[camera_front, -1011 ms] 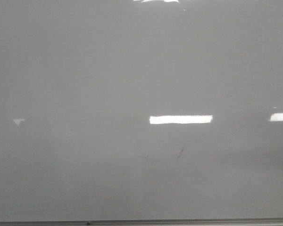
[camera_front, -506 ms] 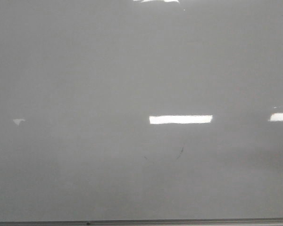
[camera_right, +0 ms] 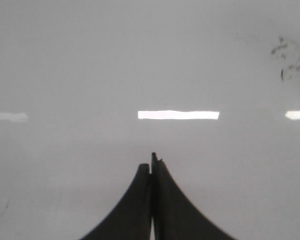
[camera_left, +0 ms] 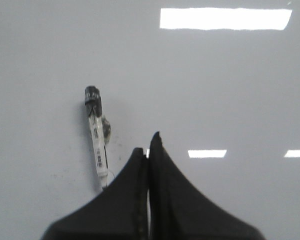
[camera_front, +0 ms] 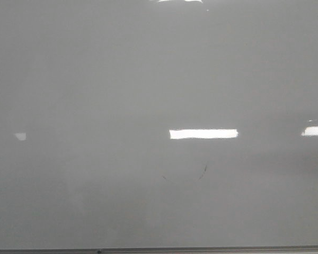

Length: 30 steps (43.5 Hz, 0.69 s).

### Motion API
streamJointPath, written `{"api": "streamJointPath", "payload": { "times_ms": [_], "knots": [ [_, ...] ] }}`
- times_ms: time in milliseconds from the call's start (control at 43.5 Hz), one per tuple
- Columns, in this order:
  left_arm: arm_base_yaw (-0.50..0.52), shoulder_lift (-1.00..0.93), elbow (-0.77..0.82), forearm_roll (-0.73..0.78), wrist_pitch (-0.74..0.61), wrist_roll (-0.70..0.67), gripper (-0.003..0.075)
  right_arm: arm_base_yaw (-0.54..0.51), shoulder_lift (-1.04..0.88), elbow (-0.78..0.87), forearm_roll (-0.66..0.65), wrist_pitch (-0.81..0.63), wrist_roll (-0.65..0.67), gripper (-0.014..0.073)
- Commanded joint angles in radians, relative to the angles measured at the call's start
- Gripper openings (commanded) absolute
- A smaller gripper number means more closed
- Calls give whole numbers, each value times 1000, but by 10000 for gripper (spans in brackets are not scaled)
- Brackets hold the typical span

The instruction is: Write number 5 on whiteboard

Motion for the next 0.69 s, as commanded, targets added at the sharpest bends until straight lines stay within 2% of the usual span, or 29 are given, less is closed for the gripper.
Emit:
{"api": "streamJointPath", "payload": {
  "times_ms": [0,69,207,368,437,506,575,644,667],
  "knots": [
    [1,49,-126,21,-16,-11,-20,-8,35,-141,-4,19,-10,-70],
    [1,120,-202,67,56,-11,-20,-8,88,-210,-4,75,-10,-70],
    [1,271,-300,82,128,-11,-20,-8,206,-301,-4,78,-10,-70],
    [1,376,-322,80,111,-11,-18,-8,264,-319,-4,65,-10,-69],
    [1,387,-322,80,111,-11,10,-8,264,-319,-4,67,-10,-42],
    [1,387,-322,80,111,-11,102,-8,264,-319,-4,67,-10,41],
    [1,387,-322,80,111,-11,274,-8,264,-319,-4,67,-10,169],
    [1,387,-322,80,111,-11,470,-8,264,-319,-4,67,-10,333],
    [1,387,-322,80,111,-11,504,-8,264,-319,-4,67,-10,378]
  ]
}}
